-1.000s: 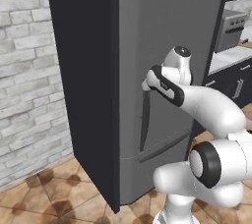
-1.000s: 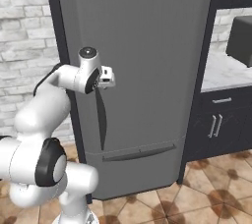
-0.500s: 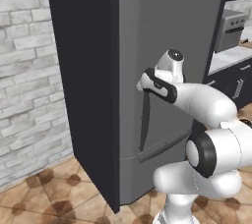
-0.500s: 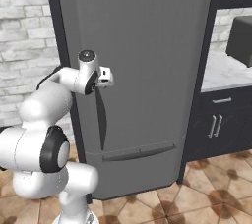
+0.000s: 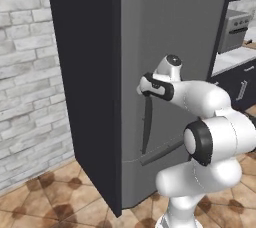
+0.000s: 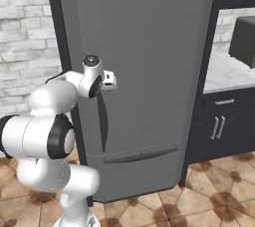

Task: Retrieve a lemon from the fridge and place it on the cutting board with the fish.

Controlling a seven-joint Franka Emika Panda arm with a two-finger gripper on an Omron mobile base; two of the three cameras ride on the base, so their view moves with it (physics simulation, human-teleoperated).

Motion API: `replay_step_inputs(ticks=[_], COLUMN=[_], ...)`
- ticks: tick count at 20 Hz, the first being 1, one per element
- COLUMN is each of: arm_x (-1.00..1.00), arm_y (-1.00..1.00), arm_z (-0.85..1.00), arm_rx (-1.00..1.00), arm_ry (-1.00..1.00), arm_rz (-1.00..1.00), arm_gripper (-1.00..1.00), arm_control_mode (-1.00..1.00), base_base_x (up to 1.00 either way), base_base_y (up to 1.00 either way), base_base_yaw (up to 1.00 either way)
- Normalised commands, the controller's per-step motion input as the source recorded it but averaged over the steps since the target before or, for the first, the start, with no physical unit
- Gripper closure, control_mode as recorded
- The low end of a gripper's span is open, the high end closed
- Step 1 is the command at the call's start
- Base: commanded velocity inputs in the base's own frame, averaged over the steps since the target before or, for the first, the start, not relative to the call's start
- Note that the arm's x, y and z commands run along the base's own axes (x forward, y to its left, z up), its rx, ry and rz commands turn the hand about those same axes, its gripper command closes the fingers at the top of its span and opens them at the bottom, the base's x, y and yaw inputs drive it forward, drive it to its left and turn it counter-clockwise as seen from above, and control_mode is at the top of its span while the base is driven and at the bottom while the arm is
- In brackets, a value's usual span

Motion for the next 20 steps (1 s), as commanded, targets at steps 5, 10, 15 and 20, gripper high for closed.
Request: replay_step_inputs(ticks=[5, 10, 15, 20], arm_x=[0.14, 0.20, 0.23, 0.22], arm_y=[0.00, 0.05, 0.09, 0.07], arm_z=[-0.31, -0.16, -0.16, -0.14], arm_rx=[0.00, 0.03, 0.04, 0.05], arm_ry=[0.00, 0.00, 0.00, -0.04], arm_rz=[0.00, 0.02, 0.02, 0.02], arm_gripper=[-1.00, -1.00, -1.00, -1.00], arm_control_mode=[-1.00, -1.00, -1.00, -1.00], base_base_x=[0.00, 0.00, 0.00, 0.00], base_base_y=[0.00, 0.00, 0.00, 0.00], base_base_yaw=[0.00, 0.00, 0.00, 0.00])
